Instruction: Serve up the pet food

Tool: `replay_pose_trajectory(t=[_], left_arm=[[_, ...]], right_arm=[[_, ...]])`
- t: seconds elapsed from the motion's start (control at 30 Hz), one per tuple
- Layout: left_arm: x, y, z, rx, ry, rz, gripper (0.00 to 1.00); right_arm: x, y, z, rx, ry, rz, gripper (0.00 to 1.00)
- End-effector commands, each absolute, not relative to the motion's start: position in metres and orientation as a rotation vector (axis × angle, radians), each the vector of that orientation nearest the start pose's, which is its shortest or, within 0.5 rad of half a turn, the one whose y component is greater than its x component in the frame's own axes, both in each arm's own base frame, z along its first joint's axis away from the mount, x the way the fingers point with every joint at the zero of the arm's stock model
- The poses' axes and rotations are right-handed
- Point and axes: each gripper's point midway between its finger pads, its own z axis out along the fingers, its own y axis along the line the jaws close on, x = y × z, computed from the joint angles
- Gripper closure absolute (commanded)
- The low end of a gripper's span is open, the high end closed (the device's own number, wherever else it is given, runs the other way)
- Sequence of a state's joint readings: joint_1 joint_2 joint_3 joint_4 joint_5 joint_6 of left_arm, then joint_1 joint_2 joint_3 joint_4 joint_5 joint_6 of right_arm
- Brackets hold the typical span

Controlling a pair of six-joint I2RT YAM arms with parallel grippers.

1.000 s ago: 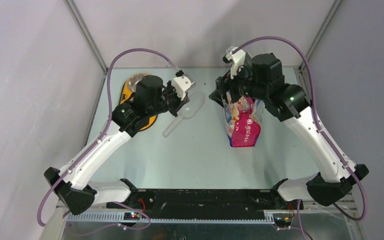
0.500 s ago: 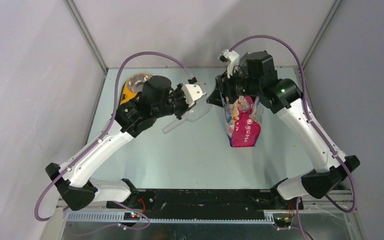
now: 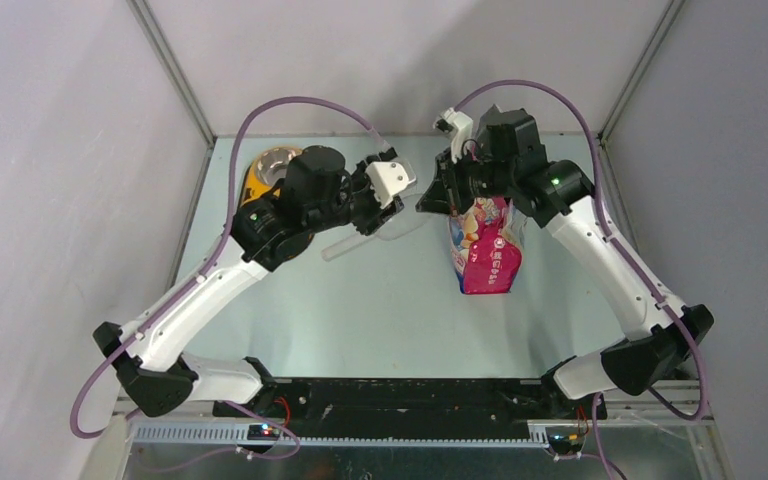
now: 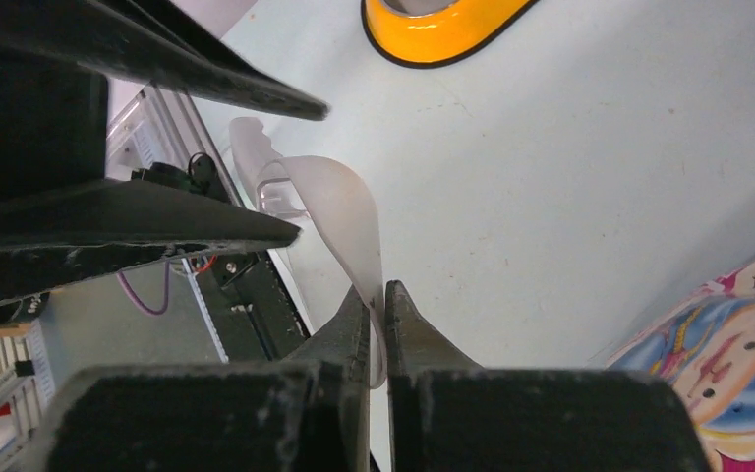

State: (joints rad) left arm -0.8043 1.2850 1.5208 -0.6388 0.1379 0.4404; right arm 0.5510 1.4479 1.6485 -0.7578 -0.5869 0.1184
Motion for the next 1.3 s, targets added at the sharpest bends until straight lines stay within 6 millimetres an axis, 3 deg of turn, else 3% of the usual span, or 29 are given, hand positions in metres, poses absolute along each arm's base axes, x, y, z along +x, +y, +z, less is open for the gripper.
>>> replay_pose_trajectory(t=[0.0, 0.03, 0.1, 0.13, 0.17, 0.2, 0.23, 0.27, 0.3, 0.33, 0.37, 0.4, 0.43, 0.57, 0.7, 0.9, 1.03, 1.1, 1.27], left_arm=[[0.281, -0.264, 0.387, 0.977, 1.553, -0.334, 0.37], [0.288, -0.254, 0.388, 0.923, 1.577, -0.351, 0.29], [0.294, -0.236, 0.384, 0.787, 1.652, -0.484, 0.24], [0.293, -0.233, 0.39, 0.676, 1.68, -0.606, 0.23], [0.29, -0.227, 0.381, 0.658, 1.704, -0.739, 0.22], [0.277, -0.237, 0.393, 0.631, 1.674, -0.943, 0.22], [0.282, -0.227, 0.38, 0.572, 1.705, -1.0, 0.22], [0.272, -0.234, 0.393, 0.556, 1.658, -1.145, 0.22], [0.271, -0.232, 0.381, 0.521, 1.676, -1.197, 0.21], [0.266, -0.237, 0.394, 0.505, 1.623, -1.283, 0.2], [0.265, -0.239, 0.387, 0.48, 1.629, -1.331, 0.19], [0.261, -0.242, 0.399, 0.451, 1.584, -1.406, 0.18], [0.261, -0.243, 0.394, 0.392, 1.61, -1.466, 0.17], [0.263, -0.243, 0.393, 0.368, 1.619, -1.523, 0.18], [0.245, -0.248, 0.399, 0.423, 1.587, -1.697, 0.25], [0.234, -0.248, 0.384, 0.44, 1.675, -1.742, 0.24], [0.23, -0.248, 0.38, 0.458, 1.682, -1.735, 0.38], [0.229, -0.247, 0.378, 0.475, 1.68, -1.723, 0.56], [0.228, -0.246, 0.365, 0.508, 1.71, -1.662, 0.9]], right_arm=[[0.278, 0.269, 0.354, -0.73, 1.973, 1.05, 1.0], [0.282, 0.26, 0.36, -0.687, 1.961, 1.049, 1.0], [0.284, 0.249, 0.369, -0.633, 1.935, 1.068, 1.0], [0.285, 0.248, 0.372, -0.626, 1.904, 1.09, 1.0], [0.283, 0.239, 0.381, -0.58, 1.874, 1.099, 1.0], [0.287, 0.236, 0.381, -0.542, 1.84, 1.122, 1.0], [0.279, 0.233, 0.392, -0.537, 1.787, 1.132, 1.0], [0.28, 0.234, 0.389, -0.514, 1.759, 1.162, 1.0], [0.275, 0.232, 0.395, -0.508, 1.724, 1.175, 1.0], [0.275, 0.234, 0.394, -0.481, 1.709, 1.21, 1.0], [0.272, 0.235, 0.395, -0.468, 1.699, 1.224, 1.0], [0.274, 0.236, 0.395, -0.438, 1.69, 1.241, 1.0], [0.273, 0.235, 0.396, -0.429, 1.684, 1.244, 1.0], [0.273, 0.237, 0.393, -0.42, 1.69, 1.255, 1.0], [0.28, 0.233, 0.387, -0.394, 1.707, 1.207, 1.0], [0.288, 0.228, 0.382, -0.353, 1.707, 1.188, 1.0], [0.29, 0.228, 0.378, -0.344, 1.712, 1.181, 1.0], [0.289, 0.228, 0.373, -0.356, 1.722, 1.168, 1.0], [0.284, 0.227, 0.357, -0.379, 1.756, 1.145, 1.0]])
